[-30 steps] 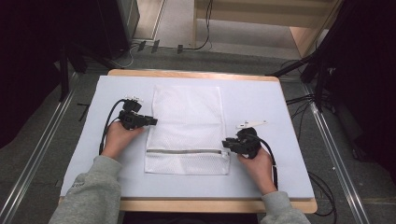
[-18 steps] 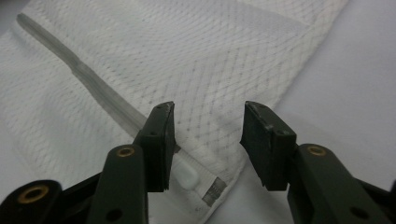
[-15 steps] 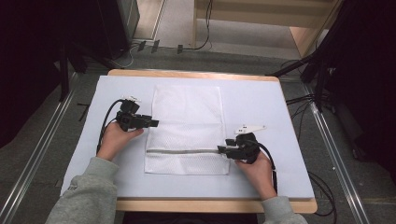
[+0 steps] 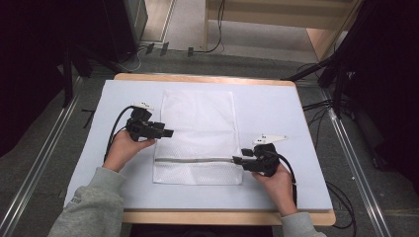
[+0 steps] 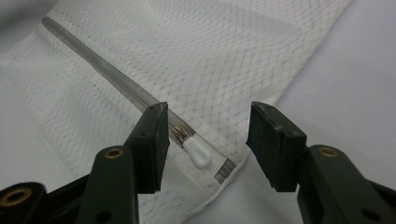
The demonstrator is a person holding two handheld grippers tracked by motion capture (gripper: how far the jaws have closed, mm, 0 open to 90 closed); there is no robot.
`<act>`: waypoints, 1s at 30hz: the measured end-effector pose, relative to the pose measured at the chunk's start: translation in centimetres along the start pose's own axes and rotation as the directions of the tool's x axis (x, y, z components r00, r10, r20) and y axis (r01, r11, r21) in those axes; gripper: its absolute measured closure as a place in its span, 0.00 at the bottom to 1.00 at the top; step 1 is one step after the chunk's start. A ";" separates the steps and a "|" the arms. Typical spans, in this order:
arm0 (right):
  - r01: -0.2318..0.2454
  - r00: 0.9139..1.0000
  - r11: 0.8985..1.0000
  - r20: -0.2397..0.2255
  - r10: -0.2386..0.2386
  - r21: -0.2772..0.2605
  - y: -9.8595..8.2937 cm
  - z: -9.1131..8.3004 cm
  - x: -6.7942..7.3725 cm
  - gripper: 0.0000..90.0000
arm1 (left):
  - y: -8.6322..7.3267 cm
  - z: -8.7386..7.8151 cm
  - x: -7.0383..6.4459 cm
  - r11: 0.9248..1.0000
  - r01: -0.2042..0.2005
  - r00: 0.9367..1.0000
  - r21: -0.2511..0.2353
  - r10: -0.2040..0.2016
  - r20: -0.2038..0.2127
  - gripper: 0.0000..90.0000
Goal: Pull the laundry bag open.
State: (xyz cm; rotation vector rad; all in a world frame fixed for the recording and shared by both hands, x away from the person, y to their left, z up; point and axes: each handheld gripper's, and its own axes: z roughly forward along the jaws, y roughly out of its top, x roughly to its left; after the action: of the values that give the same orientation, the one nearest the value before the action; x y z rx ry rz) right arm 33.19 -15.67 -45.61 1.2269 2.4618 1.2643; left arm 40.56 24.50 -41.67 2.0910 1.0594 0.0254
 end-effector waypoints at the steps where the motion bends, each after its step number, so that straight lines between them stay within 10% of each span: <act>1: -0.002 1.000 1.000 0.004 0.002 0.000 0.0 -0.1 0.1 0.56 | 0.0 0.0 -0.2 1.000 -0.005 1.000 0.000 0.005 0.000 0.45; 17: -0.032 0.999 0.999 -0.003 0.032 -0.011 -0.3 -1.4 0.3 0.82 | -0.2 0.6 -4.3 0.997 -0.078 0.996 -0.008 0.078 0.036 0.41; 30: -0.072 0.997 0.997 -0.009 0.072 0.037 0.1 0.8 -1.1 1.00 | -0.1 2.1 -6.4 0.992 -0.127 0.990 -0.005 0.127 0.062 0.42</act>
State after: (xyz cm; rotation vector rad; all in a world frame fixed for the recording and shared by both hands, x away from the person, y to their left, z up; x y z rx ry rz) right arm 34.32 -15.92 -46.38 1.3326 2.4795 1.2515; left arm 36.99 18.79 -41.23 2.1421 0.8884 0.0237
